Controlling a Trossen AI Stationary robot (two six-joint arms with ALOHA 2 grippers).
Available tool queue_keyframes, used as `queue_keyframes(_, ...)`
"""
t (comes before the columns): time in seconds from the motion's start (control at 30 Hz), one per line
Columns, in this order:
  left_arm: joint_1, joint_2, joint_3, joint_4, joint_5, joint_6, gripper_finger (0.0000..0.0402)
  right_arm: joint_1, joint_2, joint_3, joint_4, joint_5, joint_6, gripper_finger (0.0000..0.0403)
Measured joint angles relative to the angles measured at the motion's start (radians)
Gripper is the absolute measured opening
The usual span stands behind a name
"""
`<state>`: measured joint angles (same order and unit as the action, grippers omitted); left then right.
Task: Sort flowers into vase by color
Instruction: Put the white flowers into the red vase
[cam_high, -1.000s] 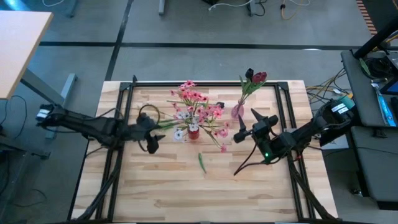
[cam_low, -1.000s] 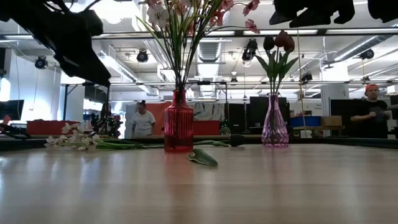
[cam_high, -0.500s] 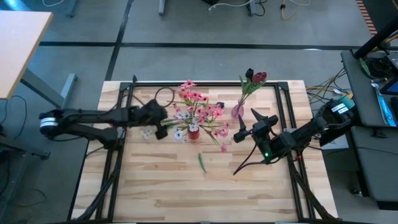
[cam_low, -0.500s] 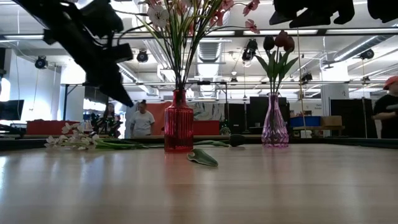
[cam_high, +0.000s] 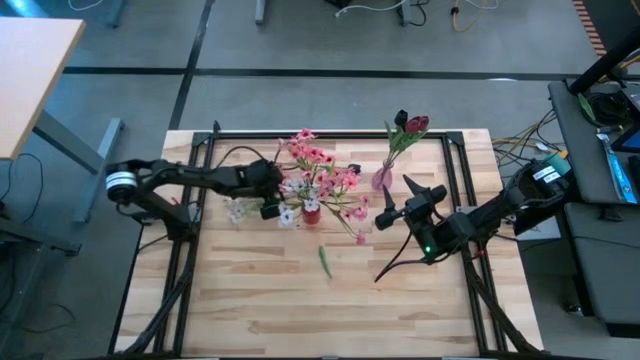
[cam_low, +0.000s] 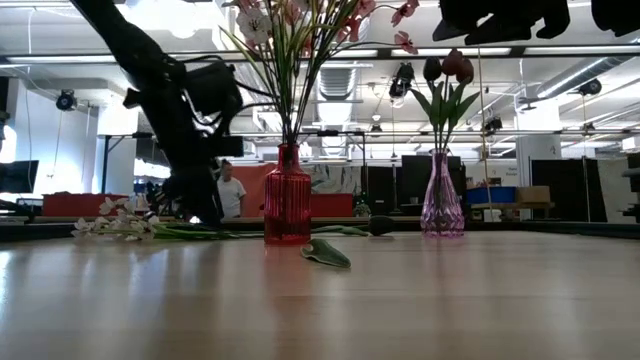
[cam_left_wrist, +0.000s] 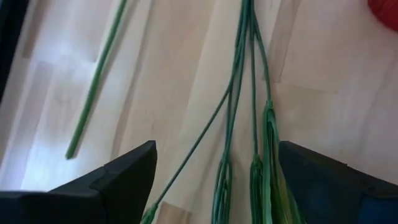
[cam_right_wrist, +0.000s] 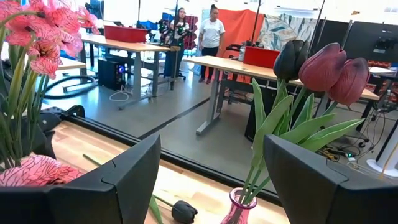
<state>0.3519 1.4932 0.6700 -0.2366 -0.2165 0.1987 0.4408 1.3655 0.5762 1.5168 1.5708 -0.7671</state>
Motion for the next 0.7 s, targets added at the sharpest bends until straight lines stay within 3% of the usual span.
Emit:
queue_keyframes(0.4,0.023,0.135,0.063,-0.006,0.066,0.047,0.03,0.0,0.0,0.0,-0.023,0.0,0.011,0.0274)
queue_keyframes(0.53,0.023,0.12,0.058,-0.009,0.071,0.048,0.025,0.0,0.0,0.0,-0.023,0.0,0.01,0.0274)
queue_keyframes(0.7,0.025,0.09,0.052,-0.046,0.039,0.039,0.0138,0.002,0.0,0.0,-0.024,0.0,0.01,0.0274)
